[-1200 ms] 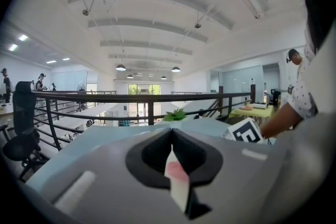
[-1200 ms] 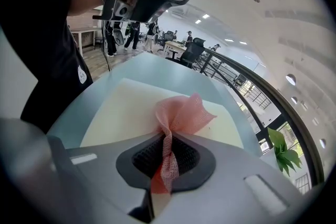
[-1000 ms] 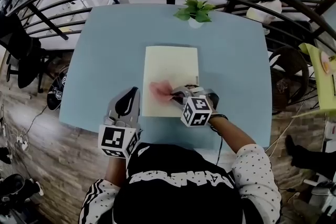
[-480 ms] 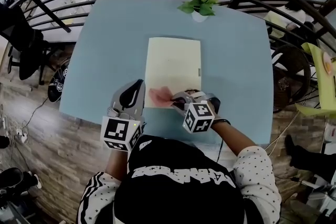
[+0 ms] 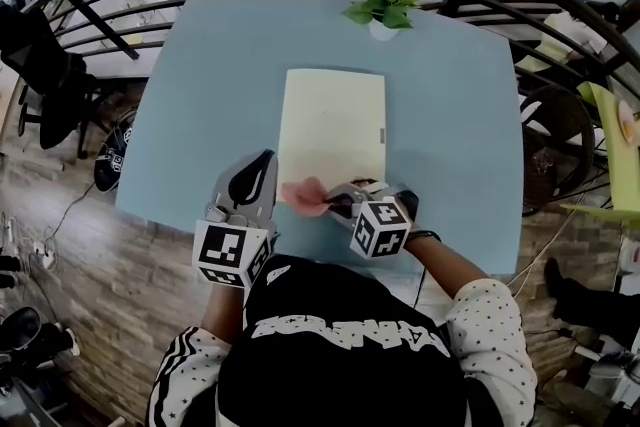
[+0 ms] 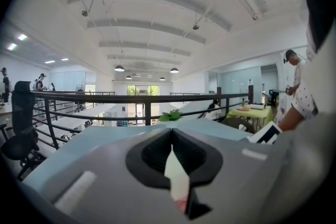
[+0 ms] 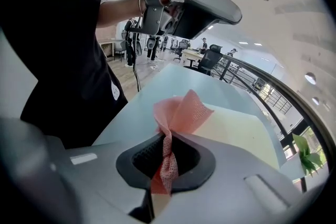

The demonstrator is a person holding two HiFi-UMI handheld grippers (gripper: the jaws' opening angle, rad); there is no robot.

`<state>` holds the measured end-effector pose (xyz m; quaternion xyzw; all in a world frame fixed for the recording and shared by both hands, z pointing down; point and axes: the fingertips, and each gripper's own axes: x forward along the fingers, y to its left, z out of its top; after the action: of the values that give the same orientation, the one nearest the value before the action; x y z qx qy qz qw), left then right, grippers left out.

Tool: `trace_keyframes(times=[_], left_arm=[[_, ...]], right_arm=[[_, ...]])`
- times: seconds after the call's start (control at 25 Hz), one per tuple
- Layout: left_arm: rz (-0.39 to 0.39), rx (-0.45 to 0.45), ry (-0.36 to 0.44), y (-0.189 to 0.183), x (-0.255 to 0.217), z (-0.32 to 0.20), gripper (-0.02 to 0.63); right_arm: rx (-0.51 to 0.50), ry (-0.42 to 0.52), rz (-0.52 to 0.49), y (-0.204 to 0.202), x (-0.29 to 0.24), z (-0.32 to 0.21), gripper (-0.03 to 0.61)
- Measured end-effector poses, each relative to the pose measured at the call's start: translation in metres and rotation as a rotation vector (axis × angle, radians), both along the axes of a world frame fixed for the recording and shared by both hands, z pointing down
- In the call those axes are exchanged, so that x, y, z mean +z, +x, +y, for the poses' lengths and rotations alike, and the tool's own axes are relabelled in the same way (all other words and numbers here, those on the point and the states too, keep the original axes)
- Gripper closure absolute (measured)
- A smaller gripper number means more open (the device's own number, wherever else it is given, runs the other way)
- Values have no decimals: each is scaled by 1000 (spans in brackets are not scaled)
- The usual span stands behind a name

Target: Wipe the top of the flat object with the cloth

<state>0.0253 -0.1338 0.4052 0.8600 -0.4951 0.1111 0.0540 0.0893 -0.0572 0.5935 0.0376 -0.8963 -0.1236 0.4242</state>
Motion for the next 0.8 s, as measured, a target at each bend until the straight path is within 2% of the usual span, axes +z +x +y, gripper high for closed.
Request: trace_keyframes(times=[0.16, 0.28, 0.4, 0.6, 0.8], left_arm=[[2, -1, -4, 0, 0, -1, 614], [0, 3, -1, 0, 0, -3, 614], [-1, 2, 0, -3, 1, -5, 614], [-3, -19, -2, -18, 2, -9, 614], [-6, -37, -8, -31, 4, -14, 614]], right_arm=[[-24, -23, -15, -1, 0, 4, 557], [4, -75, -79, 1, -6, -2, 557], [88, -105, -179, 7, -22, -24, 557], [243, 6, -211, 36, -36, -95, 557], [435, 25, -285, 70, -51, -164, 557]])
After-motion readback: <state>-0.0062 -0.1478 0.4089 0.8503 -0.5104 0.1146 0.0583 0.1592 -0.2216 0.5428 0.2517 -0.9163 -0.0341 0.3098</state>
